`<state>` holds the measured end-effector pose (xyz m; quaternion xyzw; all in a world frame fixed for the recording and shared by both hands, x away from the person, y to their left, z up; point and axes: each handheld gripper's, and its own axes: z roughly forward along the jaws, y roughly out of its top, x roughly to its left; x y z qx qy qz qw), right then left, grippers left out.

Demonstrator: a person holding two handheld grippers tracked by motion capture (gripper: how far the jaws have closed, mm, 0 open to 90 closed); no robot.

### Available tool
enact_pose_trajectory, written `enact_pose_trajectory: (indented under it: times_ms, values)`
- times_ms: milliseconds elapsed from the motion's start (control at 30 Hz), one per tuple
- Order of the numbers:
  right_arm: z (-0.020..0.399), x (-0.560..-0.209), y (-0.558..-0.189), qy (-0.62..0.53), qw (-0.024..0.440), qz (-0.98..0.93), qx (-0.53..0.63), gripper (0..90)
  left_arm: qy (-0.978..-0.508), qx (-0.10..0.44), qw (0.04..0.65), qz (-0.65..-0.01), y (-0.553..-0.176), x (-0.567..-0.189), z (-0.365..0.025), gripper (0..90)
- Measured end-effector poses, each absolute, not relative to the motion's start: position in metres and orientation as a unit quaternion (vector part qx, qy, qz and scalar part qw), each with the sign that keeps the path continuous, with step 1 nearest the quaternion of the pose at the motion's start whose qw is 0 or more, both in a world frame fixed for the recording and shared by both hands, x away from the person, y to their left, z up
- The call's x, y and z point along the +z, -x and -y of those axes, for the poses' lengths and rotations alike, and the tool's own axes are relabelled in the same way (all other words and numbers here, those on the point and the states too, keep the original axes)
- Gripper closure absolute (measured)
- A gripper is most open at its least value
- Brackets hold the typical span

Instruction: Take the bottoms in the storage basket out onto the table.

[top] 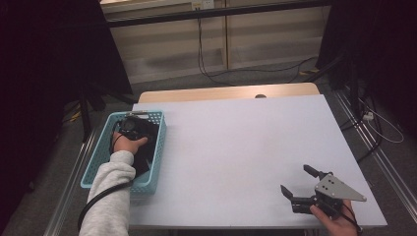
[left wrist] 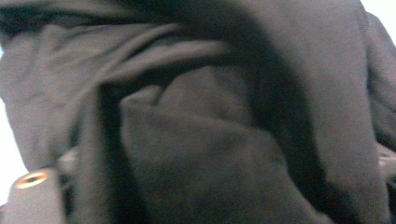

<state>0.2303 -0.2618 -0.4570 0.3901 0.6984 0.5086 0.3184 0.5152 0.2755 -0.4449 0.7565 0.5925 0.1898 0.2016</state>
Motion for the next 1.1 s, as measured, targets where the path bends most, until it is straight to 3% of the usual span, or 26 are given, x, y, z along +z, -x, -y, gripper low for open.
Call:
enact_pose_trajectory:
  times_ms: [33, 133, 267, 333, 600, 867, 1100]
  values:
    - [0.262, -0.457, -0.230, -0.390, 0.318, -0.699, 0.508, 2.8, -0.755, 0.191, 0.199, -0.596, -0.514, -0.444, -0.277, 23.8]
    - [0.262, -0.457, -0.230, -0.391, 0.320, -0.698, 0.508, 2.7, -0.748, 0.192, 0.200, -0.603, -0.512, -0.442, -0.280, 32.6]
    - [0.262, -0.457, -0.230, -0.391, 0.320, -0.698, 0.507, 2.7, -0.748, 0.199, 0.193, -0.603, -0.509, -0.439, -0.287, 54.3]
    - [0.262, -0.457, -0.230, -0.391, 0.320, -0.698, 0.507, 2.6, -0.747, 0.200, 0.195, -0.603, -0.509, -0.439, -0.289, 60.9]
    - [0.262, -0.456, -0.230, -0.392, 0.321, -0.697, 0.508, 2.5, -0.739, 0.202, 0.205, -0.609, -0.507, -0.438, -0.296, 71.3]
    - [0.262, -0.456, -0.230, -0.391, 0.321, -0.697, 0.508, 2.4, -0.732, 0.199, 0.219, -0.614, -0.504, -0.431, -0.299, 73.7]
    - [0.262, -0.456, -0.231, -0.392, 0.321, -0.696, 0.509, 2.3, -0.736, 0.200, 0.238, -0.601, -0.502, -0.401, -0.300, 74.2]
